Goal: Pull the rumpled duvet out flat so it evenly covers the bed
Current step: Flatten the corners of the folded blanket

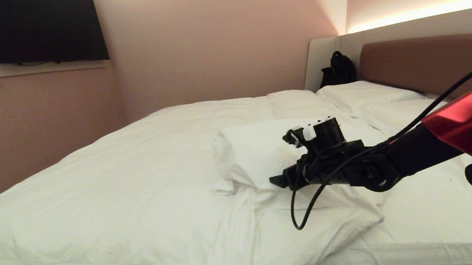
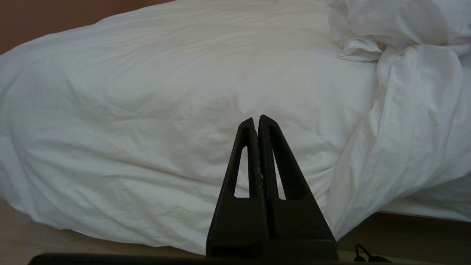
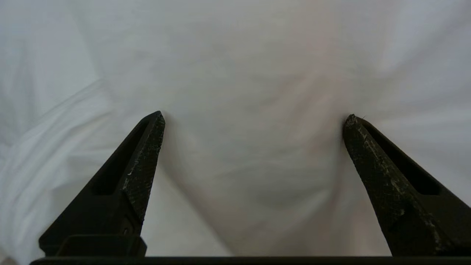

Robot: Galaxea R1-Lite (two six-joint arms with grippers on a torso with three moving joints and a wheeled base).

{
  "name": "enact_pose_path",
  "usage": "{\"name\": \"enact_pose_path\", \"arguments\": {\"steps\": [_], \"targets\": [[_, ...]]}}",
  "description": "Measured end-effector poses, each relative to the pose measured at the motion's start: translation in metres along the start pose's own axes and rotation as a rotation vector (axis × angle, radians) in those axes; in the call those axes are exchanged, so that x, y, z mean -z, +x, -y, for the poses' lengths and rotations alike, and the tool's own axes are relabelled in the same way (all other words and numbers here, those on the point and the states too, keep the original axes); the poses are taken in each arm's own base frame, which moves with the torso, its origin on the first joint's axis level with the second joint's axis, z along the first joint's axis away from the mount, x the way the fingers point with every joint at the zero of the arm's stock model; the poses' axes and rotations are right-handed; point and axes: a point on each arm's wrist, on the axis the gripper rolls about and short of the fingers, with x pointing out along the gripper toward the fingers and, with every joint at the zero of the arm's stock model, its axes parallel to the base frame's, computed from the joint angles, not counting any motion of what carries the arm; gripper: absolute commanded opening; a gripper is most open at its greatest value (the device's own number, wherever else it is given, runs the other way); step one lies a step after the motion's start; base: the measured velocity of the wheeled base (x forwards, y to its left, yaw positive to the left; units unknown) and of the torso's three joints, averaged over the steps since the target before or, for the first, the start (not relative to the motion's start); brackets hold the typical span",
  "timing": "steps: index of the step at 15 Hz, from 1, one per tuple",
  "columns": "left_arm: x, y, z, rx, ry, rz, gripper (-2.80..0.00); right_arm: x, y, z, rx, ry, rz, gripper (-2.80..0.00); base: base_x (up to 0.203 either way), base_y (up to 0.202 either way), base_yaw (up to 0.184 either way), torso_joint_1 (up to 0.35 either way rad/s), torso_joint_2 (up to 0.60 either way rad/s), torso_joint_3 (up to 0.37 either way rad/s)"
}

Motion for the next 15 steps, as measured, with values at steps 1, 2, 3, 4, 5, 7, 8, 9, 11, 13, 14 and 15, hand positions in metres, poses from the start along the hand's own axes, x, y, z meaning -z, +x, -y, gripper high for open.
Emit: {"name": "enact_pose_path", "arguments": {"steps": [1, 2, 3, 4, 5, 7, 8, 9, 11, 13, 14, 15], "targets": [[0.0, 0.0, 0.0, 0.0, -0.001, 0.0, -2.8, 0.001, 0.002, -0.008, -0.01, -0.011, -0.003, 0.0, 0.0, 0.0, 0.0, 0.0, 0.0, 0.0], [0.0, 0.0, 0.0, 0.0, -0.001, 0.0, -2.8, 0.002, 0.002, -0.016, -0.017, -0.02, -0.005, 0.0, 0.0, 0.0, 0.0, 0.0, 0.0, 0.0], [0.0, 0.0, 0.0, 0.0, -0.001, 0.0, -2.8, 0.003, 0.002, -0.023, -0.023, -0.03, -0.008, 0.0, 0.0, 0.0, 0.0, 0.0, 0.0, 0.0], [0.0, 0.0, 0.0, 0.001, 0.0, 0.0, -2.8, 0.004, 0.001, -0.033, -0.032, -0.042, -0.011, 0.0, 0.0, 0.0, 0.0, 0.0, 0.0, 0.0], [0.0, 0.0, 0.0, 0.0, 0.001, 0.0, -2.8, 0.005, 0.0, -0.041, -0.042, -0.053, -0.011, 0.0, 0.0, 0.0, 0.0, 0.0, 0.0, 0.0], [0.0, 0.0, 0.0, 0.001, -0.001, 0.0, -2.8, 0.006, -0.003, -0.056, -0.065, -0.073, -0.009, 0.0, 0.0, 0.0, 0.0, 0.0, 0.0, 0.0], [0.0, 0.0, 0.0, 0.0, -0.001, 0.0, -2.8, 0.005, -0.004, -0.059, -0.066, -0.077, -0.006, 0.0, 0.0, 0.0, 0.0, 0.0, 0.0, 0.0], [0.0, 0.0, 0.0, 0.0, 0.0, 0.0, -2.8, 0.006, -0.003, -0.06, -0.064, -0.078, -0.007, 0.0, 0.0, 0.0, 0.0, 0.0, 0.0, 0.0], [0.0, 0.0, 0.0, 0.0, 0.0, 0.0, -2.8, 0.007, 0.003, -0.062, -0.055, -0.082, -0.008, 0.0, 0.0, 0.0, 0.0, 0.0, 0.0, 0.0], [0.0, 0.0, 0.0, 0.0, 0.0, 0.0, -2.8, 0.009, 0.019, -0.058, -0.025, -0.075, -0.012, 0.0, 0.0, 0.0, 0.0, 0.0, 0.0, 0.0], [0.0, 0.0, 0.0, -0.001, 0.001, 0.0, -2.8, 0.008, 0.03, -0.052, 0.003, -0.065, -0.008, 0.0, 0.0, 0.0, 0.0, 0.0, 0.0, 0.0], [0.0, 0.0, 0.0, -0.001, 0.0, 0.0, -2.8, 0.009, 0.039, -0.047, 0.026, -0.057, -0.008, 0.0, 0.0, 0.0, 0.0, 0.0, 0.0, 0.0]]}}
